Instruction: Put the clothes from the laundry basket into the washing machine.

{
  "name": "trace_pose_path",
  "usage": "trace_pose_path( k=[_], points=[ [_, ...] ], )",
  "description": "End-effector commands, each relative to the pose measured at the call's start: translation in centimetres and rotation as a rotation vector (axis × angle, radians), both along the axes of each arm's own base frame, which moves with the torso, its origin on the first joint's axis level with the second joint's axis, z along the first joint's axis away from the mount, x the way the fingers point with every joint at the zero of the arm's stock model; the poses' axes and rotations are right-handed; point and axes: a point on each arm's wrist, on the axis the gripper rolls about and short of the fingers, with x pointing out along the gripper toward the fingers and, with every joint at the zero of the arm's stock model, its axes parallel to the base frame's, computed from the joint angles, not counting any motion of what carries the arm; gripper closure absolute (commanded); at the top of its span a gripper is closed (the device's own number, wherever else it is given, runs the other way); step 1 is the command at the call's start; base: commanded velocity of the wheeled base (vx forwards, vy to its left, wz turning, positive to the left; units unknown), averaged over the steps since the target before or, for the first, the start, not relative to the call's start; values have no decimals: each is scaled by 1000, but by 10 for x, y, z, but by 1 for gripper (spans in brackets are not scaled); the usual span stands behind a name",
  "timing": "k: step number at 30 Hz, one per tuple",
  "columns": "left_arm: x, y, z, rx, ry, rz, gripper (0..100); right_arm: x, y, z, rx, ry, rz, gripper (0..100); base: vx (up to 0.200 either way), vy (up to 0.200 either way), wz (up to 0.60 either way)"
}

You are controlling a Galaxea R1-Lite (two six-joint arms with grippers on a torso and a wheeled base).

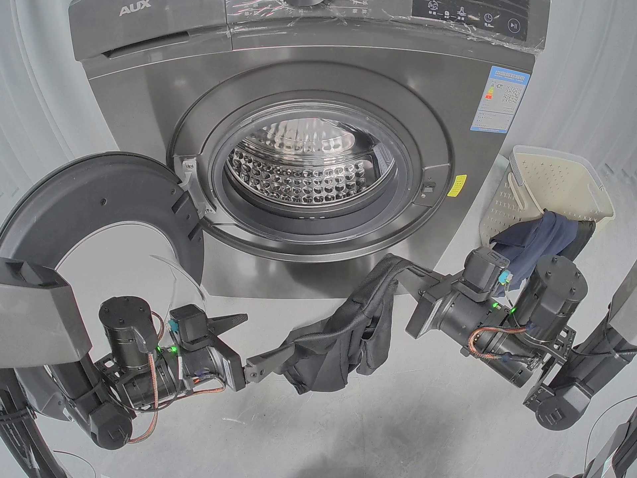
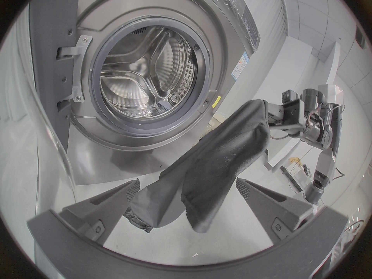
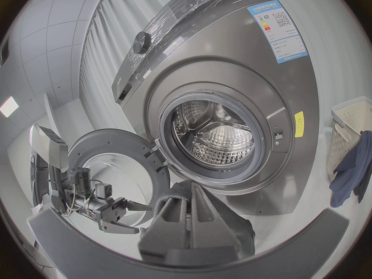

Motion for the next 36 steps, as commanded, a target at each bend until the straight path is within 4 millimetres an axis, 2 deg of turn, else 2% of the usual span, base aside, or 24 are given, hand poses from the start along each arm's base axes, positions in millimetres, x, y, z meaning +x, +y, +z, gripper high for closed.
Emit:
trace_pose_path(
  k=[1, 7, 11, 20, 30, 33, 36],
  points=[
    [-7, -5, 0, 9, -7, -72, 0, 4, 4, -1, -2, 3, -3, 100, 0, 0, 0],
    [-11, -14, 17, -27, -78, -164, 0, 10, 11, 3, 1, 4, -5, 100, 0, 0, 0],
    [-15, -9, 26, -46, -99, -189, 0, 15, 11, 4, 2, 3, -34, 100, 0, 0, 0],
    [-26, 8, 9, 3, -14, -147, 0, 28, 8, 14, 27, -21, -69, 100, 0, 0, 0],
    [-34, 15, 2, 32, 19, -149, 0, 29, 8, 15, 28, -22, -69, 100, 0, 0, 0],
    [-32, 14, 3, 28, 10, -155, 0, 28, 9, 13, 24, -17, -66, 100, 0, 0, 0],
    [-19, 6, 13, 3, -55, -156, 0, 26, 11, 13, 23, -16, -56, 100, 0, 0, 0]
  ],
)
